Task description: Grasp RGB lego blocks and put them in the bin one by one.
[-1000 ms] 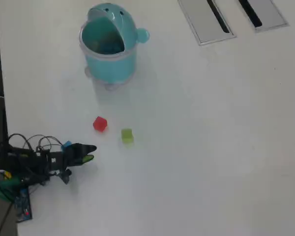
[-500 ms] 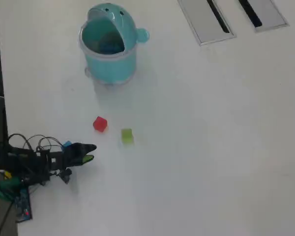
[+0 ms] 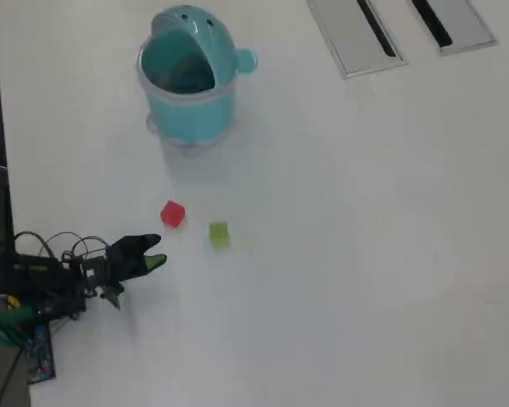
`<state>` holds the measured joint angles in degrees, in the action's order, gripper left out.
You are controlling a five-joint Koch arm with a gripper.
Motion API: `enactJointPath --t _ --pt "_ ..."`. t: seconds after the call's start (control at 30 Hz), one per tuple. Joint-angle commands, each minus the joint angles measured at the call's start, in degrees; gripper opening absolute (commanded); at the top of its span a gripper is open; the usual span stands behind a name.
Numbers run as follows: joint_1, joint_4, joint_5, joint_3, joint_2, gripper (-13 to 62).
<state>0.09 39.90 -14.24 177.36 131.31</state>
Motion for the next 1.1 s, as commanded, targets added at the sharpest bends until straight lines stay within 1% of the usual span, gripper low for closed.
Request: enactJointPath --t 0.0,0.3,0.47,0.53,0.73,0.97,1.07 --pt "-0.44 10.55 -2.29 3.16 3.60 33.0" --pt "-5.54 22.15 -10.63 3.60 3.52 32.8" --pt "-6.59 22.24 -14.41 0.62 3.52 32.2" --pt "-9.14 21.97 -15.47 -1.32 3.52 32.2" --pt "-12.83 19.69 -34.37 -2.11 3.60 32.3" --pt "-22.85 15.82 -50.45 -4.66 3.52 32.1" --pt "-24.52 12.13 -54.93 -7.65 3.43 32.1"
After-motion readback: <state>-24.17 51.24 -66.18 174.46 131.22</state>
